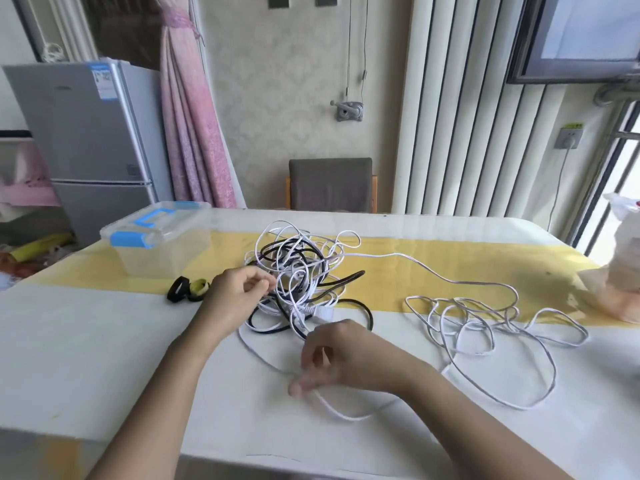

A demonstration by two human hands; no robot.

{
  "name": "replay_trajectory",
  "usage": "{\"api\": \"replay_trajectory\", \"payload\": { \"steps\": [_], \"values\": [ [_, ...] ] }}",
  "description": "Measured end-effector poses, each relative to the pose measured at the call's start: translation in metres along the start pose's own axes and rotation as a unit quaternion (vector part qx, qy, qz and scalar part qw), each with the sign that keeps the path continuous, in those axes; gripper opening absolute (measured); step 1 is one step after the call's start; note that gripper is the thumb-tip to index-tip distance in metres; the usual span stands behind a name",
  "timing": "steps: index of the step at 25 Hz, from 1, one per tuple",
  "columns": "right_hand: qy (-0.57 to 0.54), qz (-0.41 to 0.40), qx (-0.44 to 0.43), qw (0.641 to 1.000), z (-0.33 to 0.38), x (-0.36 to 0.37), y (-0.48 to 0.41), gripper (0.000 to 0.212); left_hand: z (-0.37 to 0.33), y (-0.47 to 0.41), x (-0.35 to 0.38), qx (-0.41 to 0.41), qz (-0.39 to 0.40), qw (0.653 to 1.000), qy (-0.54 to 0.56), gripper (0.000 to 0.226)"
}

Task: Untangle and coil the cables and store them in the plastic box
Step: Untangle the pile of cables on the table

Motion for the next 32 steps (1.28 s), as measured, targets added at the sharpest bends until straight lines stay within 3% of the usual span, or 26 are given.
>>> {"api": "replay_trajectory", "payload": {
  "steps": [3,6,11,15,18,20,22,23,25,27,28,30,32],
  "values": [
    [0.068,-0.013,-0.054,0.996,0.021,0.019,0.006,0.009,0.011,0.049,0.009,0.009,0.093,0.995,-0.026,0.028],
    [-0.087,-0.079,-0.012,0.993,0.015,-0.001,0.02,0.008,0.017,0.089,0.035,0.024,0.201,0.977,-0.074,0.017],
    [-0.16,-0.184,-0.022,0.97,0.027,-0.075,0.043,0.012,0.011,0.063,0.019,0.122,0.048,0.982,-0.133,0.005],
    [-0.186,-0.247,-0.022,0.951,0.027,-0.121,0.061,0.012,0.01,0.017,0.033,0.107,0.024,0.972,-0.209,0.012],
    [-0.202,-0.355,0.028,0.912,-0.001,-0.159,0.087,0.013,0.007,-0.003,0.038,0.091,0.005,0.959,-0.269,0.034],
    [-0.156,-0.451,0.092,0.874,-0.033,-0.184,0.116,0.018,0.009,-0.014,0.039,0.039,0.017,0.954,-0.296,0.041],
    [-0.012,-0.519,0.193,0.832,-0.065,-0.203,0.152,0.018,-0.001,-0.02,0.039,-0.008,0.027,0.941,-0.336,0.033],
    [0.083,-0.495,0.264,0.824,-0.083,-0.207,0.166,0.014,-0.012,-0.019,0.042,-0.017,0.04,0.934,-0.356,0.025],
    [0.213,-0.292,0.403,0.841,-0.114,-0.193,0.173,0.009,-0.047,-0.012,0.046,0.009,0.047,0.926,-0.375,0.018],
    [0.255,-0.06,0.458,0.85,-0.13,-0.162,0.17,0.018,-0.085,-0.007,0.051,0.082,0.014,0.943,-0.321,0.011],
    [0.272,0.001,0.459,0.846,-0.126,-0.148,0.167,0.021,-0.096,-0.007,0.059,0.108,0.021,0.95,-0.293,0.01],
    [0.37,0.04,0.401,0.837,-0.1,-0.126,0.145,0.028,-0.089,-0.012,0.095,0.098,0.104,0.927,-0.347,0.058],
    [0.397,0.009,0.292,0.87,-0.067,-0.097,0.112,0.039,-0.054,-0.023,0.133,0.018,0.198,0.861,-0.469,0.113]
  ]
}}
Point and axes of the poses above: each hand's wrist, its own y-axis away from the middle knuckle, its own x-axis out of the palm, z = x × y, the point moved 9 cm from there along -y, towards the middle knuckle, and after that the axes turned 15 degrees about -x, right-handed, at the moved point
